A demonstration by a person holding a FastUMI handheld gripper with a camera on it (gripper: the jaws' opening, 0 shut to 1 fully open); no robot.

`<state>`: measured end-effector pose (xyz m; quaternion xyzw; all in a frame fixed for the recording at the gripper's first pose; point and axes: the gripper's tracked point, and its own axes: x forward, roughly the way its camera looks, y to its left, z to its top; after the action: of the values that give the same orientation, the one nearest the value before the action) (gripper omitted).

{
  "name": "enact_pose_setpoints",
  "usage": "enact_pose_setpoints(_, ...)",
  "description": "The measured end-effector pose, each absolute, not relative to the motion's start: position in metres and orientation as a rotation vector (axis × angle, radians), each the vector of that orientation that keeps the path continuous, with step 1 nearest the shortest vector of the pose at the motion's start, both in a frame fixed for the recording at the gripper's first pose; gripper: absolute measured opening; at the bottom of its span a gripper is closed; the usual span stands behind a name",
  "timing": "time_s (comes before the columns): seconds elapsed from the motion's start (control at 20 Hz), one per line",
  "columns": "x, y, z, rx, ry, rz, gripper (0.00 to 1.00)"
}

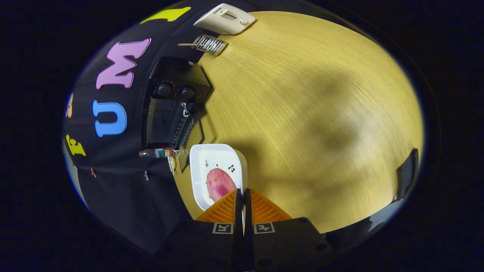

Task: Open the toaster oven, put the food inside, and close the toaster oven door.

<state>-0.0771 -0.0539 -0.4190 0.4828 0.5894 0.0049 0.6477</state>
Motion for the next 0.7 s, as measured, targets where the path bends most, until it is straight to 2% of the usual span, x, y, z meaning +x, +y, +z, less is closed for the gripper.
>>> enact_pose_setpoints(0.3,-0.055,0.009,-0.398,1.239,1.214,-0.083,0.05)
enact_pose_setpoints(0.7,0.009,0.094,-0.391,1.407,1.057,-0.258,0.05)
